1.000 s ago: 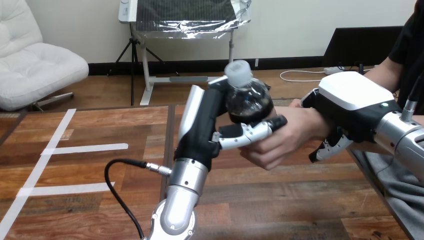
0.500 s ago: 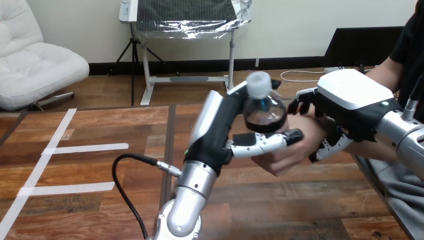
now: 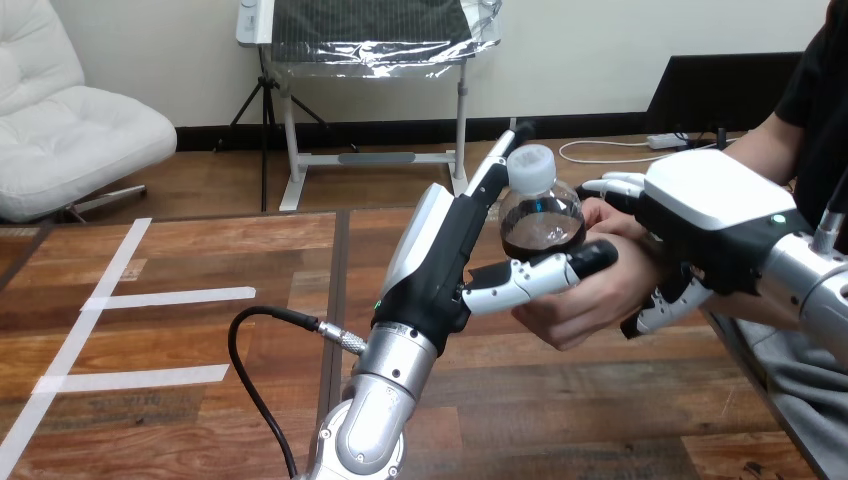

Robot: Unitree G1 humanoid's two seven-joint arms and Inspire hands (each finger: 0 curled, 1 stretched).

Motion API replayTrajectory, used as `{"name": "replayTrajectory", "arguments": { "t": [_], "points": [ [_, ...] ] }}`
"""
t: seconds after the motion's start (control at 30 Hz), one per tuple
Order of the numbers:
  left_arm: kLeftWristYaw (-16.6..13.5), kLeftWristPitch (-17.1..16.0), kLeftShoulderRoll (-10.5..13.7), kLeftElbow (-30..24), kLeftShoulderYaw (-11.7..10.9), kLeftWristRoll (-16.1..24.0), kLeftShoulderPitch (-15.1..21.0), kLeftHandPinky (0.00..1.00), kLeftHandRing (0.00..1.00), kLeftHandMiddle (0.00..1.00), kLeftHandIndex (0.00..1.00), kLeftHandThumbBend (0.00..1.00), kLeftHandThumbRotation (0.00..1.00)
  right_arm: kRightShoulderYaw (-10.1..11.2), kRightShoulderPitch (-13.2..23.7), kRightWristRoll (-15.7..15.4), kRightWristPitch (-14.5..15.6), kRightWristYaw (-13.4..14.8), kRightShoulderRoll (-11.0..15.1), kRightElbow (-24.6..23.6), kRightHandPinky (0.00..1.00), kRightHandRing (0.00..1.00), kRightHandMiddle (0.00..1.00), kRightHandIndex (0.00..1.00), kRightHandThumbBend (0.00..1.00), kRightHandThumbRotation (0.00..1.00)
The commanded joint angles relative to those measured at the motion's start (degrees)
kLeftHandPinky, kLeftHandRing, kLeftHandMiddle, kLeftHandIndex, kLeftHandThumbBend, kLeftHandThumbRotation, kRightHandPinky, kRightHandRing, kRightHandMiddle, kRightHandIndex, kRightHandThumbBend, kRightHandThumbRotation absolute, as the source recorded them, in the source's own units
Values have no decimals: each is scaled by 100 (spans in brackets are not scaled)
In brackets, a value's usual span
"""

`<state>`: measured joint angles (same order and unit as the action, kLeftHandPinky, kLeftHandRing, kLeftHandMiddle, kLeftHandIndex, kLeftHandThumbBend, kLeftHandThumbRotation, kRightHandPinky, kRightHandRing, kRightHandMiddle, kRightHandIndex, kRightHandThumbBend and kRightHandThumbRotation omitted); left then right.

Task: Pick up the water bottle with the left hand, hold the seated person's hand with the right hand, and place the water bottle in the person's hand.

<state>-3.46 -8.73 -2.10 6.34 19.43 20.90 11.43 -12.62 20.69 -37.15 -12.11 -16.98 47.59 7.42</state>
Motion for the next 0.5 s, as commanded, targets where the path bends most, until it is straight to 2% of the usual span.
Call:
{"name": "replayTrajectory", "arguments": {
  "t": [0.0, 0.47],
  "points": [
    [-33, -1, -10, -204, -99, 27, 288, 100, 100, 100, 100, 100, 81, 277, 109, 40, 36, 108, 14, -215, 94, 100, 100, 94, 94, 14],
    [-37, -15, -13, -214, -141, -19, 255, 100, 100, 100, 100, 100, 81, 333, -24, 103, 150, 32, 44, -428, 96, 100, 100, 93, 93, 12]
  ]
}}
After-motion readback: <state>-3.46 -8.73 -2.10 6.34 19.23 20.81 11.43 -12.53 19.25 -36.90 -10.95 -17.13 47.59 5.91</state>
